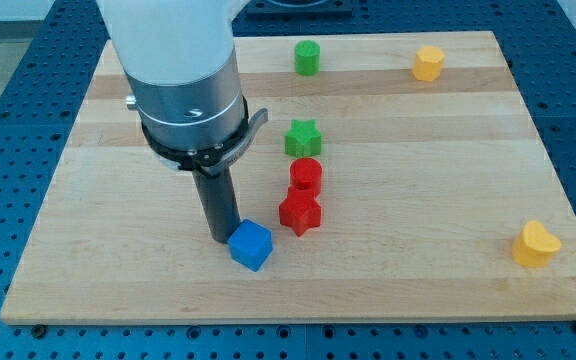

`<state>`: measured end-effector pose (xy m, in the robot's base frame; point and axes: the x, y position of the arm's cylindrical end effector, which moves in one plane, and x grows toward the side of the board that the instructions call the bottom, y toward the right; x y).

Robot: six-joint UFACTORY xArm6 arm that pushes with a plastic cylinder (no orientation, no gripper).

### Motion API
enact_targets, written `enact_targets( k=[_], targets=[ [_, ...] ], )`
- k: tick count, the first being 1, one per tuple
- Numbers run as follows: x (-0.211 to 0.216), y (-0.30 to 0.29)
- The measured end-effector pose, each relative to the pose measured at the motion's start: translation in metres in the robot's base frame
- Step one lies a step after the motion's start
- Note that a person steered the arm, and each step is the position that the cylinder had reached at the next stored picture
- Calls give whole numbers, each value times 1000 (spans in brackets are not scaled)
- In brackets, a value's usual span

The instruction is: Push the blue cube closer to the red star

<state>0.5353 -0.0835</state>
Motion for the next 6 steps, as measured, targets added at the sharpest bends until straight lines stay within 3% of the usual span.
enact_targets(
  k=[4,6],
  targets=[
    [9,-13],
    [11,9]
  ],
)
